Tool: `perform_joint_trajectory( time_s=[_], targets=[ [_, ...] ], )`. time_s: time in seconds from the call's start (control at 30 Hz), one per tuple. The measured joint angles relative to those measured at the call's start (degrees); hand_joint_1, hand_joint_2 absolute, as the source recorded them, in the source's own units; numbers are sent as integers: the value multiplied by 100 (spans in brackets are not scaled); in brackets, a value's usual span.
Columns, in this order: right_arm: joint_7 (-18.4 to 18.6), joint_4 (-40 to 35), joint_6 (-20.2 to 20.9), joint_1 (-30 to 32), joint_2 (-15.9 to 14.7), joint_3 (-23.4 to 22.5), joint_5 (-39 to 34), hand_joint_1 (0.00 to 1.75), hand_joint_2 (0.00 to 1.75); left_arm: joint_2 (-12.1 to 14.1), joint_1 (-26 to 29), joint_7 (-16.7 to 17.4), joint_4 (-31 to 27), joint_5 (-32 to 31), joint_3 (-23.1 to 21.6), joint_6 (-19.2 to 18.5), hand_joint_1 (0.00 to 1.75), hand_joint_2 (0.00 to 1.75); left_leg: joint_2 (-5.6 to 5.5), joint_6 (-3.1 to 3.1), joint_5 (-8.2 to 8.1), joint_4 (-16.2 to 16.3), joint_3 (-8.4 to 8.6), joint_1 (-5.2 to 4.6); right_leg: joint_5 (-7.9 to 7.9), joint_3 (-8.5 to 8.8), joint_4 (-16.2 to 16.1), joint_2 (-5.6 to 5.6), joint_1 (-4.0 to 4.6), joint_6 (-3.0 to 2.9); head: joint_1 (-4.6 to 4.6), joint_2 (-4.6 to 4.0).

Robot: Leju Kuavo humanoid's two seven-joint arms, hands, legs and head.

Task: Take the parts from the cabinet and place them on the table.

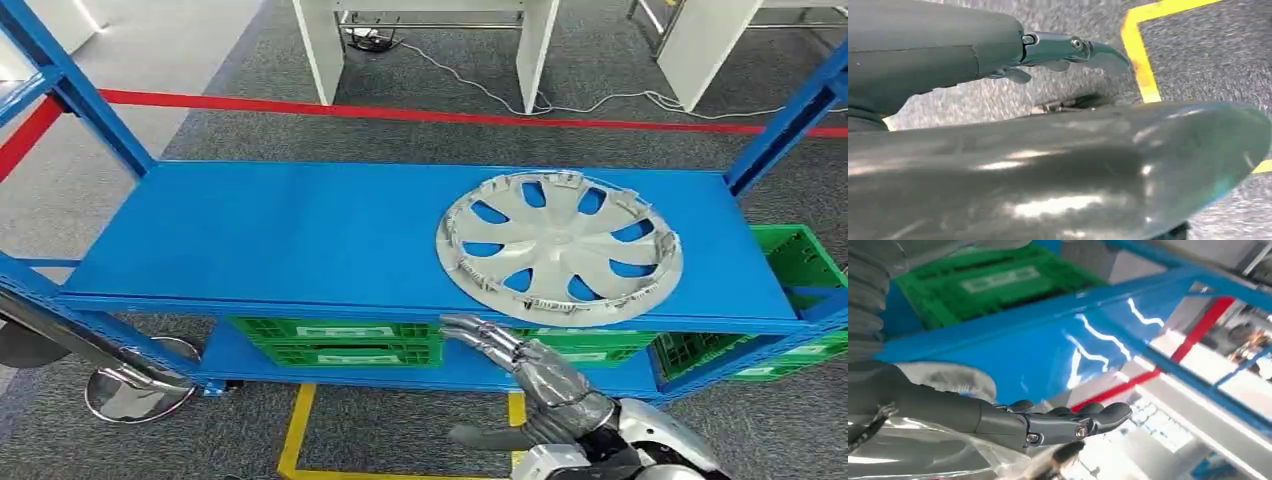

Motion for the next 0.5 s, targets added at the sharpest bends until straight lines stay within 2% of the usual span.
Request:
perform_joint_trajectory(
  time_s=[0.5],
  targets=[
    [293, -72, -1036, -84, 2, 28, 1495, 0, 175, 0, 172, 1054, -96, -2538, 706, 264, 0, 0, 0, 0, 0, 0, 0, 0, 0, 1, 0, 0, 0, 0, -2, 0]
  ],
)
